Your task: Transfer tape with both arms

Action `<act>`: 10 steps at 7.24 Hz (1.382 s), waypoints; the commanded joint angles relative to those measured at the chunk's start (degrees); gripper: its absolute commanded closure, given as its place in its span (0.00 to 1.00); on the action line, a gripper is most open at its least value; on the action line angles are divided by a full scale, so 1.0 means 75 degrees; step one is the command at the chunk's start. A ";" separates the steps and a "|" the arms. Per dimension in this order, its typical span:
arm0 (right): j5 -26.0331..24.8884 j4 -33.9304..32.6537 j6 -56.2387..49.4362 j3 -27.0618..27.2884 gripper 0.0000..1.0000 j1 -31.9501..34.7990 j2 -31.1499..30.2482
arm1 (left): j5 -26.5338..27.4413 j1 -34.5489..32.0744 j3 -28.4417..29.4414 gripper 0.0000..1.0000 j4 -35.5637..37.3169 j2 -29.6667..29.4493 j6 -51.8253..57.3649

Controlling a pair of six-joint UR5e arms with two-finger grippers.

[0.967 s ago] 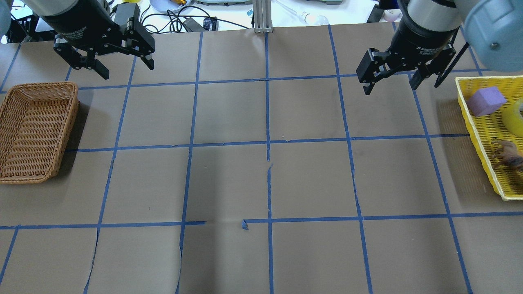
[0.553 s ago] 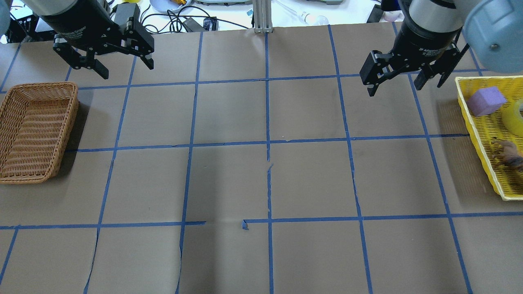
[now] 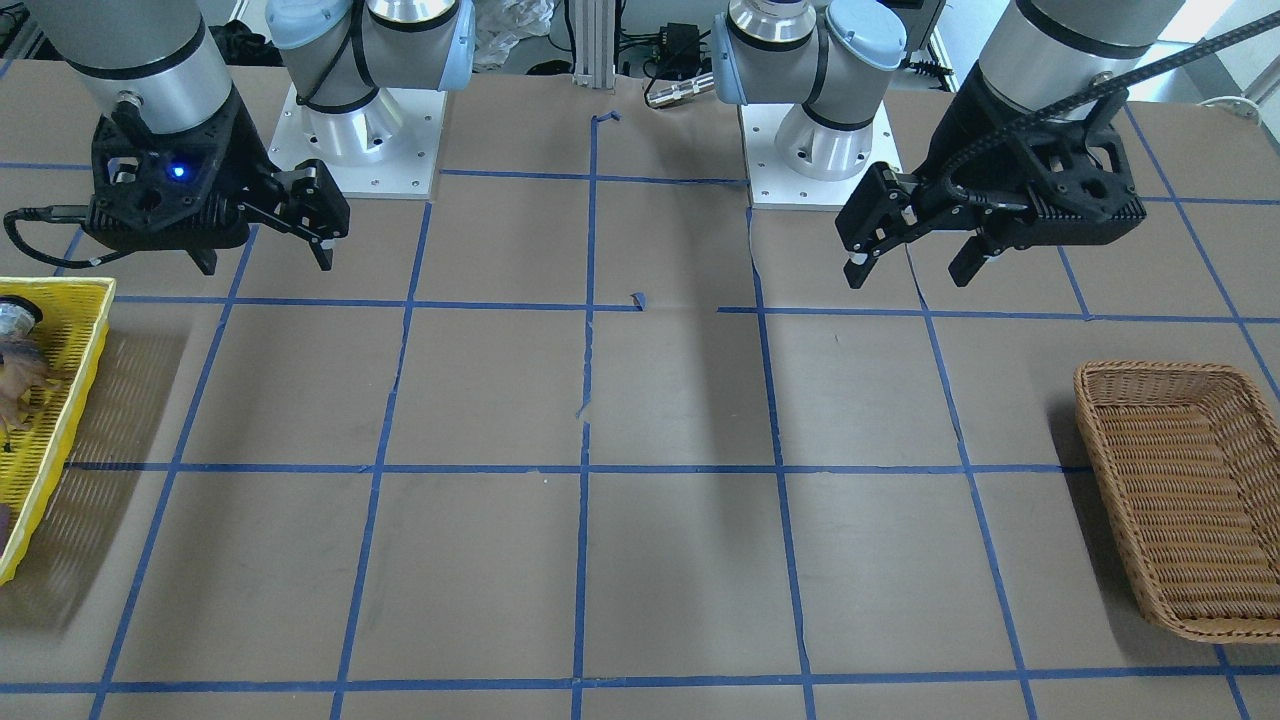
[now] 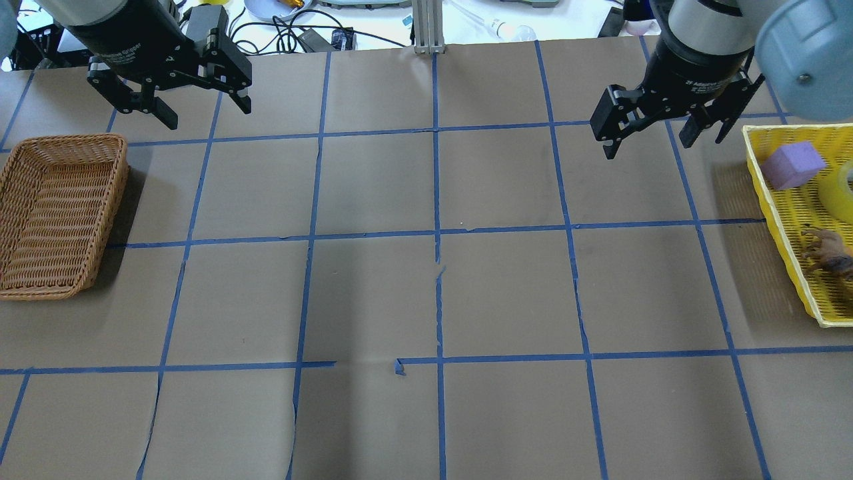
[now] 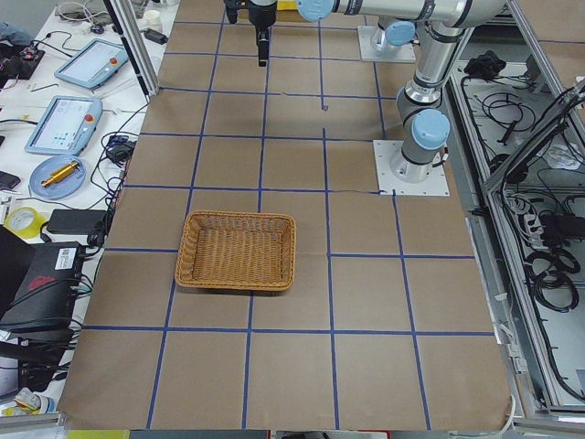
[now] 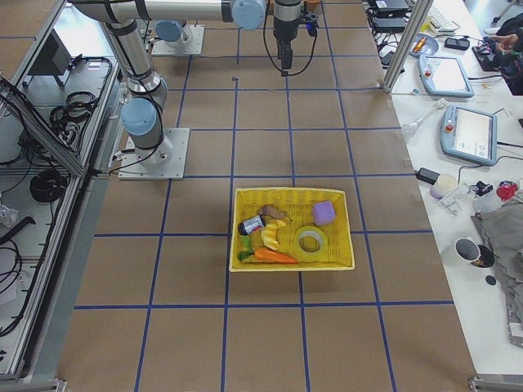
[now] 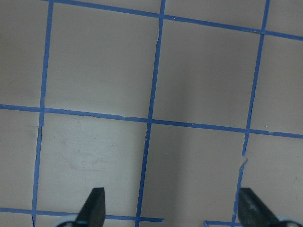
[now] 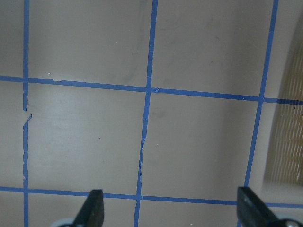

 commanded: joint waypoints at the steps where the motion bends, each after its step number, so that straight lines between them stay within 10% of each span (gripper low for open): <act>1: -0.0015 0.0001 0.0013 0.0003 0.00 0.0000 0.0005 | 0.0000 0.0004 -0.0002 0.00 0.0000 0.0000 0.0000; 10: 0.0114 0.0059 0.0071 0.0003 0.00 0.0000 -0.0054 | 0.0000 -0.0008 -0.0002 0.00 0.0000 0.0012 0.0000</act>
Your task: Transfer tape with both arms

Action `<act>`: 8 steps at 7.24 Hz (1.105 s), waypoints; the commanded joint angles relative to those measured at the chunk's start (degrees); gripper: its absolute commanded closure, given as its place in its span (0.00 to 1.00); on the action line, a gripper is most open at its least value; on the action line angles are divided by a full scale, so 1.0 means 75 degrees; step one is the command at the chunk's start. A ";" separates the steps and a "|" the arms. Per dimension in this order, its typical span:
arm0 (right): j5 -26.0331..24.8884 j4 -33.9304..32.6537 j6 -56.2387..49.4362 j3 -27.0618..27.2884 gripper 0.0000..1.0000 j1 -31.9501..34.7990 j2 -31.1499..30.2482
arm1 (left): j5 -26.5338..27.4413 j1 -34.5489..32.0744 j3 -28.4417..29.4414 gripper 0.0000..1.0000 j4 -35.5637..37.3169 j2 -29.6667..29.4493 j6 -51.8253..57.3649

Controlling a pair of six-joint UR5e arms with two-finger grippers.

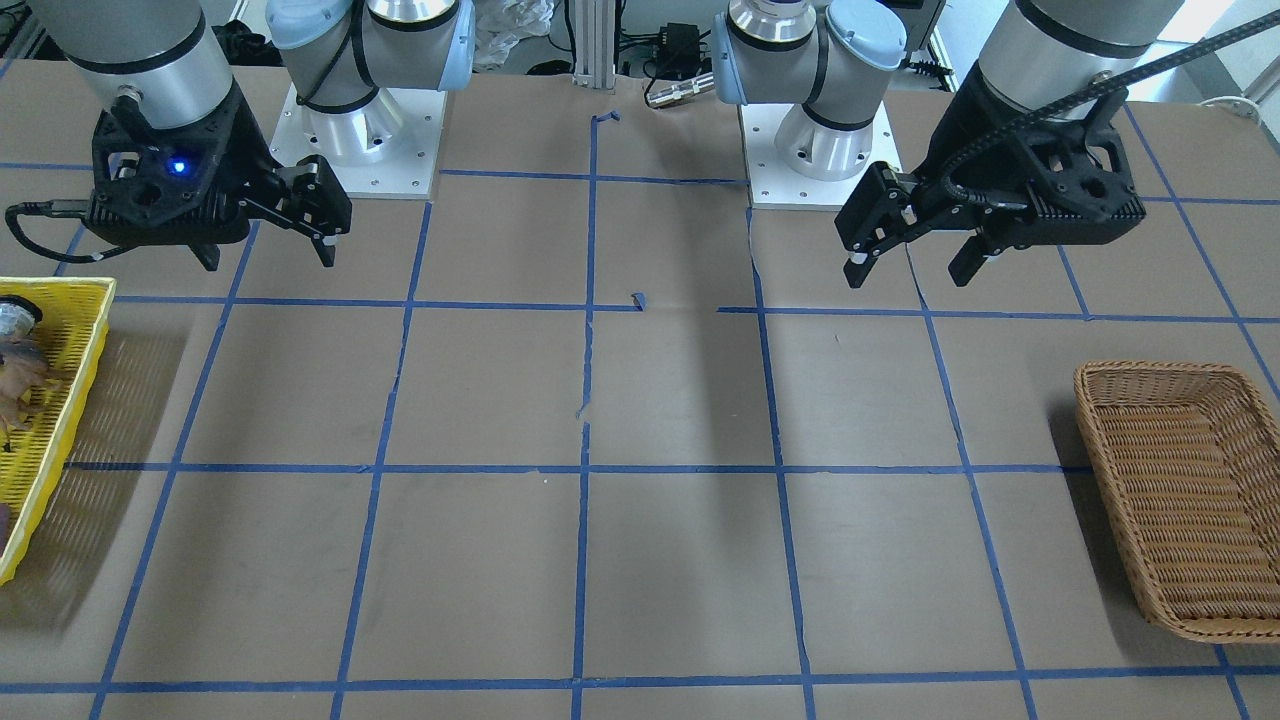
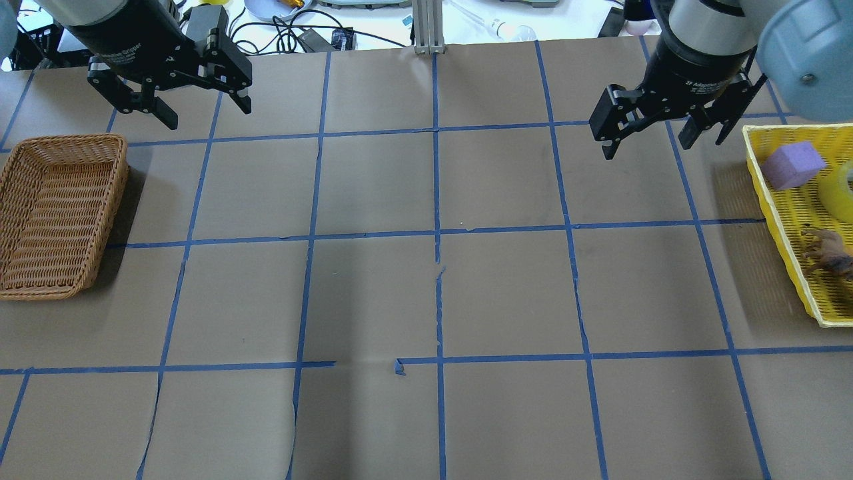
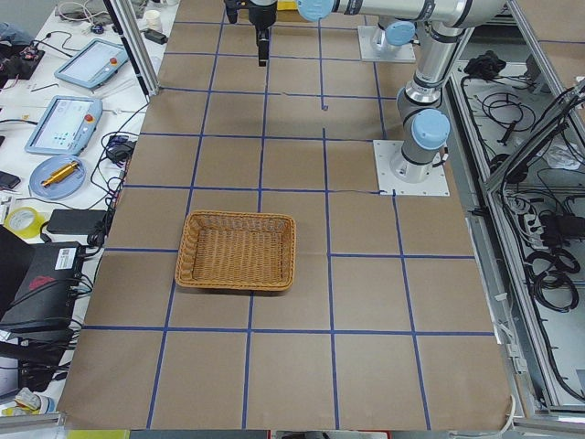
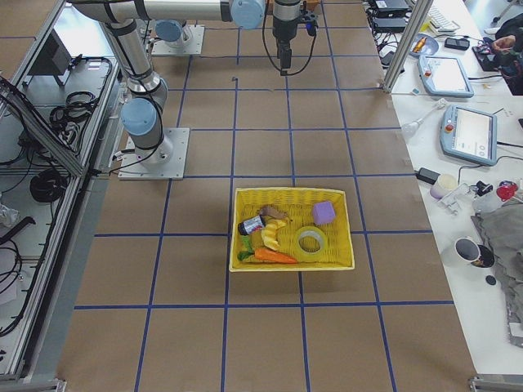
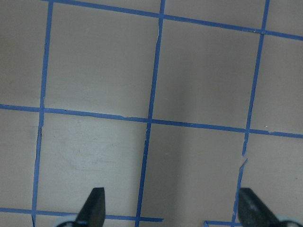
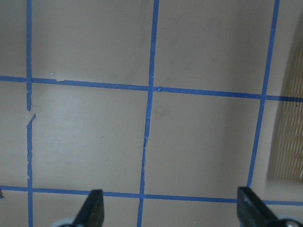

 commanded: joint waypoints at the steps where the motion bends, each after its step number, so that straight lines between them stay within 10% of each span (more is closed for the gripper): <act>1: 0.0034 0.0004 -0.0089 0.0004 0.00 0.0000 -0.0007 | 0.0000 -0.0003 0.0000 0.00 0.0000 0.0005 0.0000; 8: -0.0105 0.0016 -0.0008 0.0144 0.00 0.0000 0.0052 | 0.0000 0.0009 0.0000 0.00 0.0000 0.0005 0.0000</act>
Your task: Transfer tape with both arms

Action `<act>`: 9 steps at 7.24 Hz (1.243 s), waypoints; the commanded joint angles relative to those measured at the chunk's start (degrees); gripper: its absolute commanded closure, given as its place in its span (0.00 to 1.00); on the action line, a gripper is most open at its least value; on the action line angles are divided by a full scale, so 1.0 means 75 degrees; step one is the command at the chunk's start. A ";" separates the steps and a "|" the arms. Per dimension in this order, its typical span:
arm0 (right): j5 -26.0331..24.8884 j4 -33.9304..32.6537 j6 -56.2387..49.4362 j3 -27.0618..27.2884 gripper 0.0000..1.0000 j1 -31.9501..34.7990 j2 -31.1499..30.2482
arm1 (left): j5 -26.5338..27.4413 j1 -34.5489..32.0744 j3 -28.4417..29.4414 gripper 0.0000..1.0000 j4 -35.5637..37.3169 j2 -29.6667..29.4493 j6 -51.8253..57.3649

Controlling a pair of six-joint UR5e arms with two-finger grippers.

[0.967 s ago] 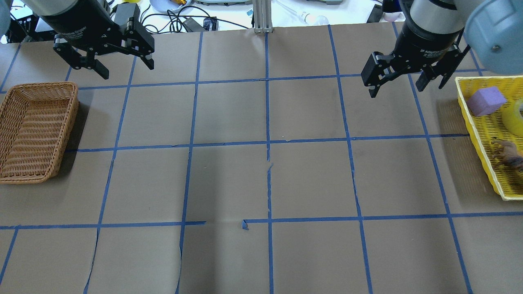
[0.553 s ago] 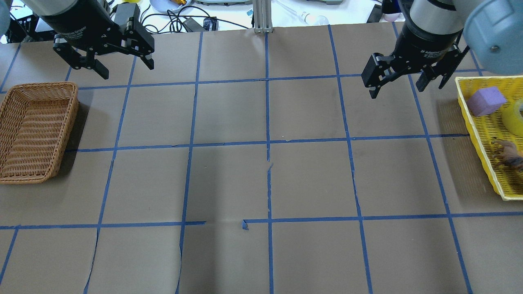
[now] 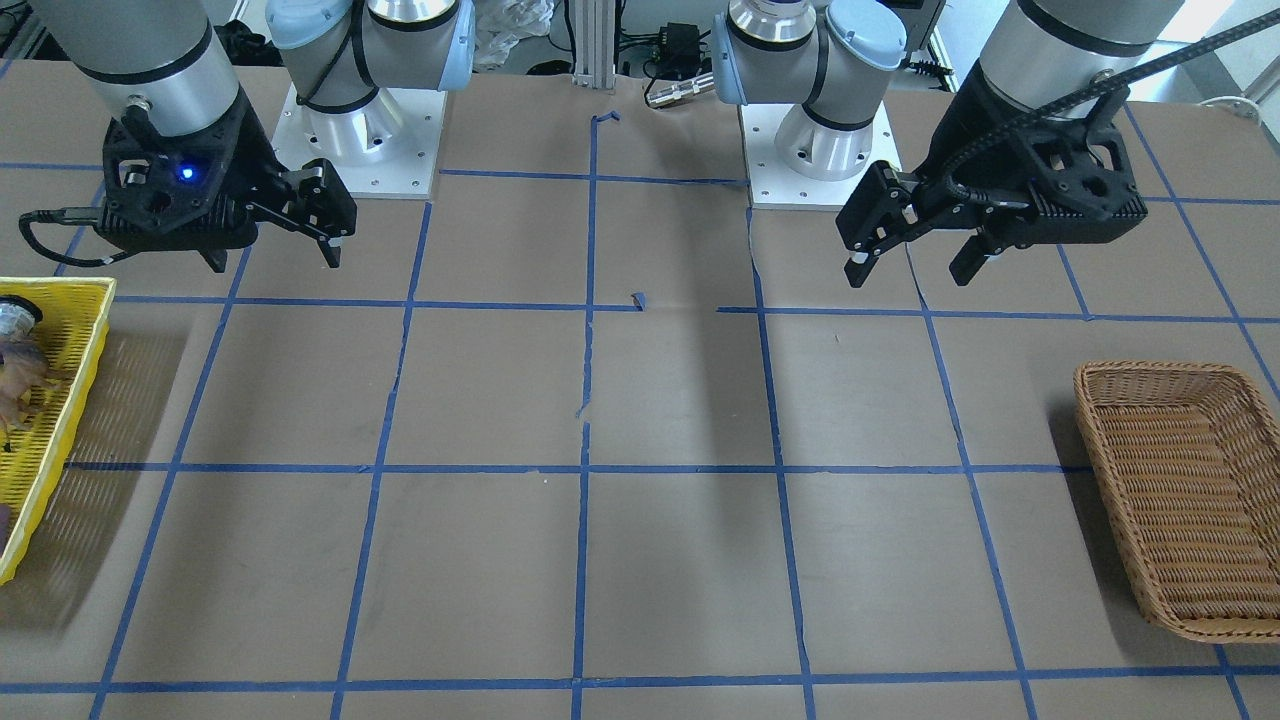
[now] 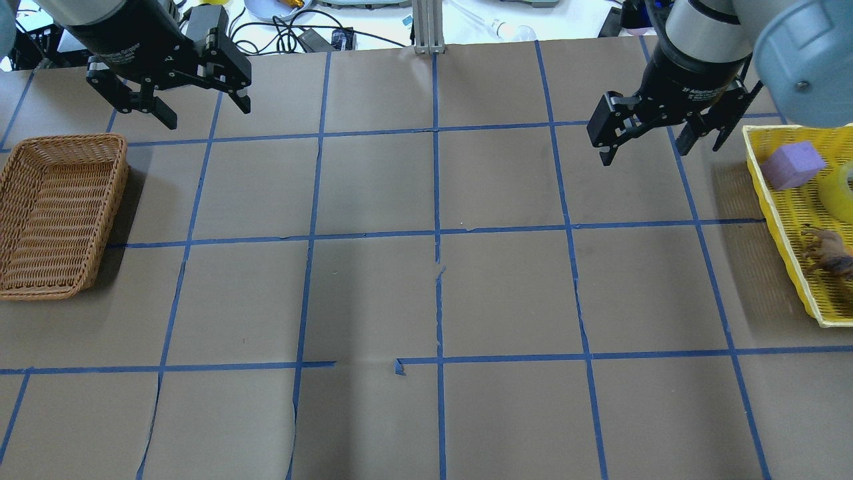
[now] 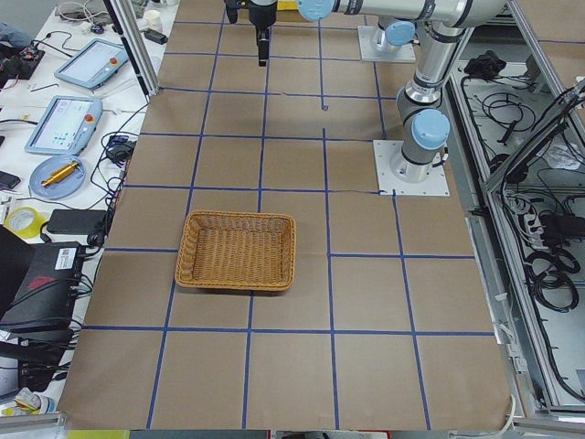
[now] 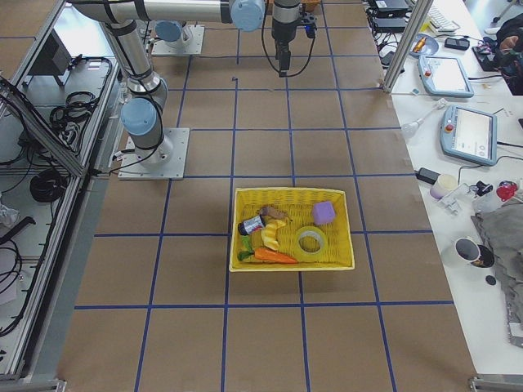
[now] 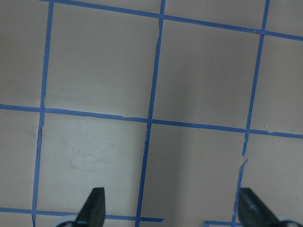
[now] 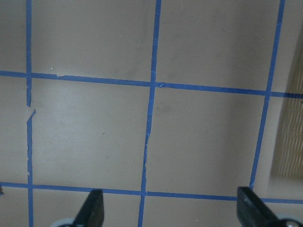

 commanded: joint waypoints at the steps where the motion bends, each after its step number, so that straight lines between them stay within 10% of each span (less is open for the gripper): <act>1: -0.0223 -0.0056 -0.0083 0.0058 0.00 -0.0093 0.0062 | 0.0000 -0.0011 0.0000 0.00 0.0000 0.0000 0.0000; 5: -0.0939 -0.0430 -0.0768 0.0058 0.00 -0.1119 0.0436 | 0.0000 0.0000 0.0000 0.00 0.0000 0.0000 0.0000; 9: -0.0880 -0.1911 -0.7704 0.0035 0.00 -0.3697 0.1289 | 0.0000 0.0012 0.0012 0.00 0.0000 0.0000 0.0000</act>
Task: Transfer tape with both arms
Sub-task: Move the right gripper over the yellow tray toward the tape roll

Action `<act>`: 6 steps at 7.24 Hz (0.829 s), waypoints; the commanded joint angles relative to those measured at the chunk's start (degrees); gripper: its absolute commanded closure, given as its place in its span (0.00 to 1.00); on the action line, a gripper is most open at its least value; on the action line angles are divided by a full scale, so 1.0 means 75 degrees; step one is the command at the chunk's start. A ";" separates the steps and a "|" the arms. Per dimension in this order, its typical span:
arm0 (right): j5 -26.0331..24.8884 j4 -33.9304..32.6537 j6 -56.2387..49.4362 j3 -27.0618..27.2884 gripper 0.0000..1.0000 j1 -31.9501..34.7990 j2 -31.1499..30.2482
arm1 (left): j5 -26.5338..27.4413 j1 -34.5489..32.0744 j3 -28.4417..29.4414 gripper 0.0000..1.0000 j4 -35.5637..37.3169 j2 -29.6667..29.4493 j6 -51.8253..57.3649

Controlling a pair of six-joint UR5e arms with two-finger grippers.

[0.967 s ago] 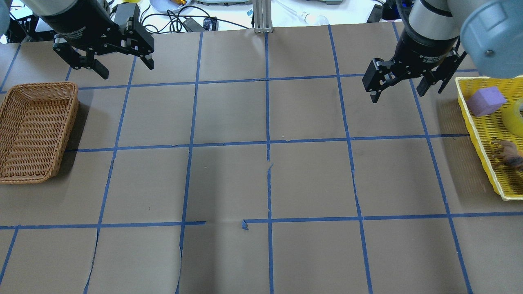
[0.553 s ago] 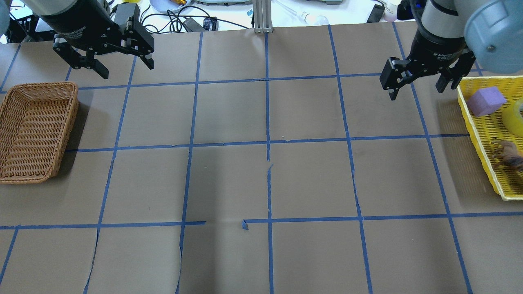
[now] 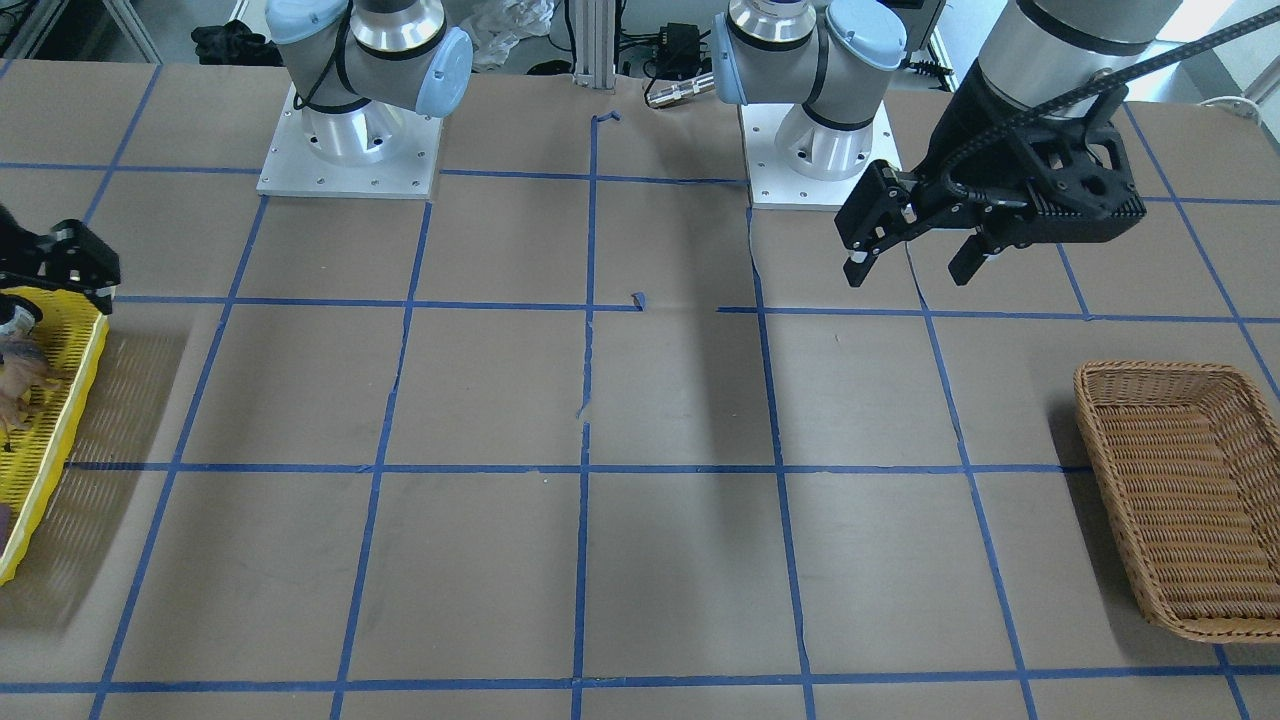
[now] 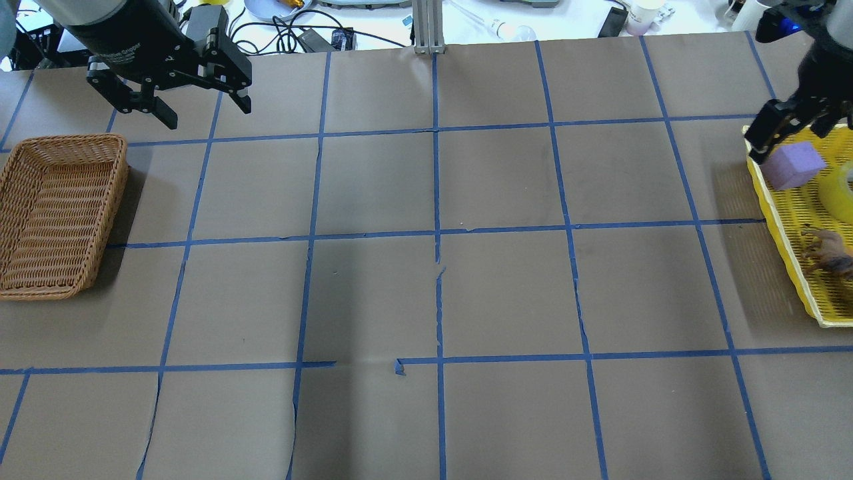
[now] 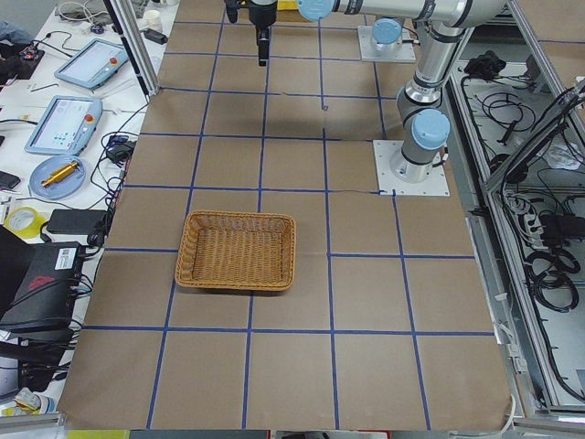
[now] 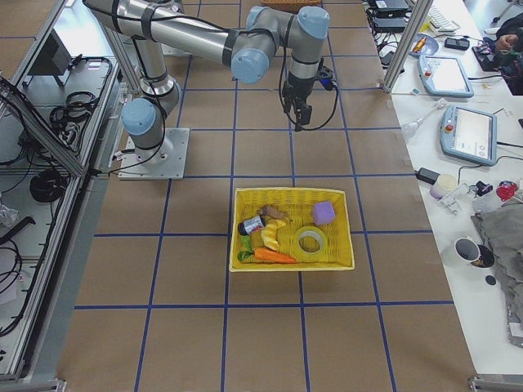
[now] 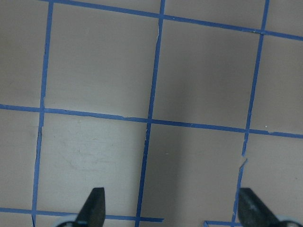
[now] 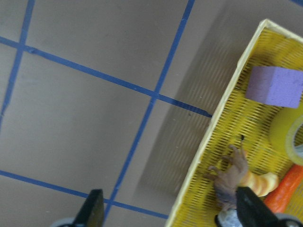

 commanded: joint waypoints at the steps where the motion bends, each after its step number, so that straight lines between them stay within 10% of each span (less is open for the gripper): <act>1: -0.0019 -0.1587 -0.3791 0.0000 0.00 -0.1256 0.0916 | 0.0000 -0.0006 -0.0007 0.00 0.0000 0.0000 0.0000; 6: 0.0005 -0.2931 -0.6184 0.0023 0.00 -0.2583 0.2406 | 0.0012 0.0017 0.0005 0.00 -0.0023 0.0000 0.0000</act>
